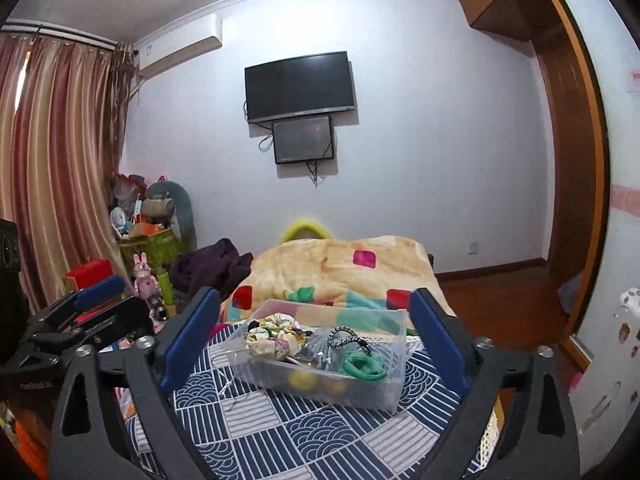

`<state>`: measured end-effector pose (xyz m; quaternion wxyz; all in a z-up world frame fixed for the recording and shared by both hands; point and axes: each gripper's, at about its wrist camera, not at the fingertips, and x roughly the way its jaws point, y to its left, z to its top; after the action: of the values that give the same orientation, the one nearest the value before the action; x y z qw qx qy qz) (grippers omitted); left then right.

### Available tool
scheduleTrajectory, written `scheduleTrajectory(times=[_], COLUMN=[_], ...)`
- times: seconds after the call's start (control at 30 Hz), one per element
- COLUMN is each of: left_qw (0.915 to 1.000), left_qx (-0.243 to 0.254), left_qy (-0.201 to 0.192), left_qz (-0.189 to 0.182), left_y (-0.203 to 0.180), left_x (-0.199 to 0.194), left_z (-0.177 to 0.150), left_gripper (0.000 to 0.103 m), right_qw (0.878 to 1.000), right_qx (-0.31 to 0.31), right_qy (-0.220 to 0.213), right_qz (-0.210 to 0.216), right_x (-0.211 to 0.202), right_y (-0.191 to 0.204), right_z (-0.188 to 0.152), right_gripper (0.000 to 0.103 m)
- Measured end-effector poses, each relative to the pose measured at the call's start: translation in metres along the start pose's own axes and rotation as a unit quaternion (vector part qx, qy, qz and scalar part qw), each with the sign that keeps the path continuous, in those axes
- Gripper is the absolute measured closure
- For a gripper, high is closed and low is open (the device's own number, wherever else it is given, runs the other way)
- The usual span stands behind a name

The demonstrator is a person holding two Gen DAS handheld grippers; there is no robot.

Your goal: Organize soft objects

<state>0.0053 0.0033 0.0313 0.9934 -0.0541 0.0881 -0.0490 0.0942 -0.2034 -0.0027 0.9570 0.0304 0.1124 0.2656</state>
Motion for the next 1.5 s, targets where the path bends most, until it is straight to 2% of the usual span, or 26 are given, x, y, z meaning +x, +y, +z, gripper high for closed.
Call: scheduleTrajectory(times=[0.43, 1.5], left_qw=[0.9998, 0.9998], left_qx=[0.018, 0.01], left_qy=[-0.011, -0.014], left_qz=[0.006, 0.004], left_y=[-0.011, -0.006], left_x=[-0.004, -0.007], left_z=[0.001, 0.004], left_gripper=[0.0, 0.0], right_qw=[1.0, 1.0], right_qx=[0.003, 0.005], right_qy=[-0.015, -0.016], right_qz=[-0.005, -0.004], right_x=[-0.011, -0.018], right_y=[-0.002, -0.002], right_z=[-0.001, -0.004], right_gripper=[0.0, 0.0])
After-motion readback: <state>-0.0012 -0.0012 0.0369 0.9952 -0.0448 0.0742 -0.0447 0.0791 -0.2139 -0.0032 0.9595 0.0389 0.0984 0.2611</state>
